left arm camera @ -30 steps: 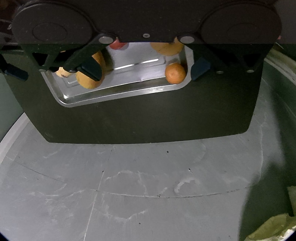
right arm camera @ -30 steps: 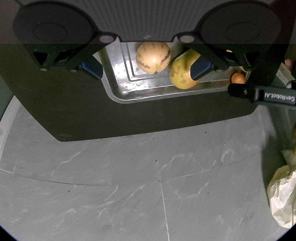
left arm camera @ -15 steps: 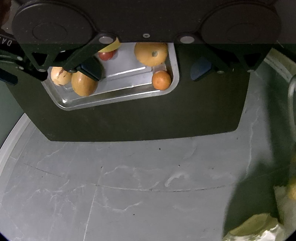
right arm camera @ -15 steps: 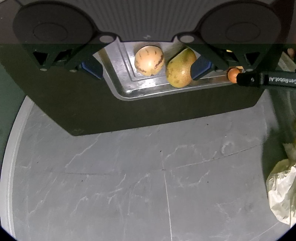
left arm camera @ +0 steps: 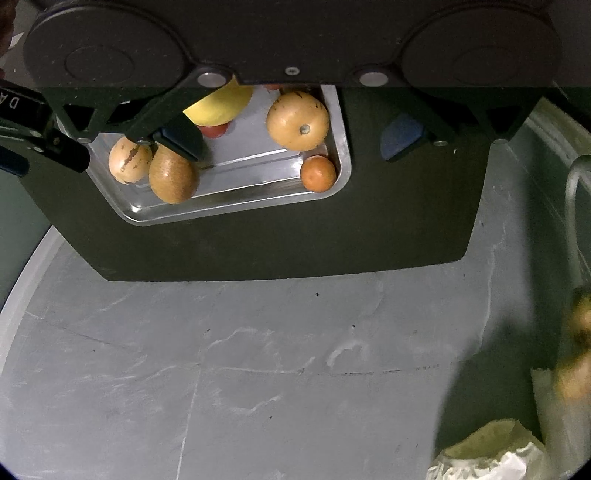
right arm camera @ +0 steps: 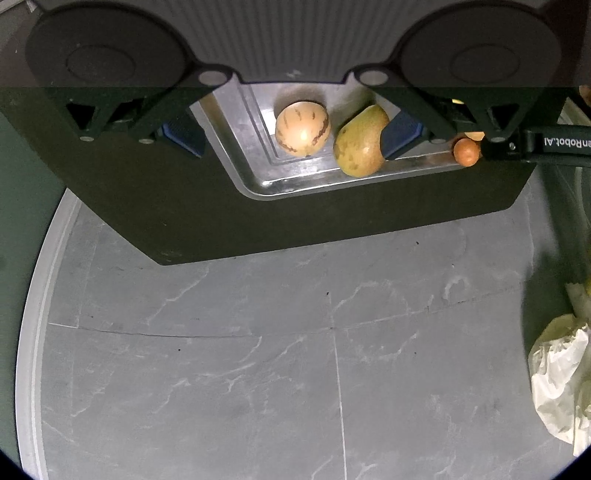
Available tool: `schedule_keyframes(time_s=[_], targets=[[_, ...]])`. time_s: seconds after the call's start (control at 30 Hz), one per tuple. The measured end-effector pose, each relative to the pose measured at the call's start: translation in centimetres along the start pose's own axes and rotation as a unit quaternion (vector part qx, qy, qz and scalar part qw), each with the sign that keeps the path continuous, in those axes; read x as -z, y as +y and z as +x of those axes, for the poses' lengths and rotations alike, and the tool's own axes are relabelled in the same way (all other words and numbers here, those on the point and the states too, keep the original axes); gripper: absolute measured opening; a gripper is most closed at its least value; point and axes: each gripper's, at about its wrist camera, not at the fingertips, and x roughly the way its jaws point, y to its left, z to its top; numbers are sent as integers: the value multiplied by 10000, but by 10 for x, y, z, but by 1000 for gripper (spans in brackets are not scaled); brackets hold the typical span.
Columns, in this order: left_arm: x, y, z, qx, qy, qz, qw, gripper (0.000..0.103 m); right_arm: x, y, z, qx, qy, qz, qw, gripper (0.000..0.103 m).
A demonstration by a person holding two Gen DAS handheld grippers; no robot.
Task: Organize fruits
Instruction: 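Lift both open tools up and away from the tray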
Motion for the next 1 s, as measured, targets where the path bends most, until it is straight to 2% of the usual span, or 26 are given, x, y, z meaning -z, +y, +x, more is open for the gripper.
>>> schedule_keyframes(time_s=[0.17, 0.6, 0.83, 1.0], targets=[[6, -1, -9, 15, -132, 42, 9999, 102, 6, 0, -9, 3, -66, -21, 10000, 103], [21, -11, -23, 96, -105, 20, 9999, 102, 14, -6, -30, -39, -112, -171, 9998, 103], [19, -22, -32, -103, -281, -15, 9996, 102, 11, -18, -29, -296, -236, -239, 9990, 103], [23, -33, -38, -359, -209, -184, 9990, 102, 10, -31, -32, -532, -186, -282, 9980, 103]])
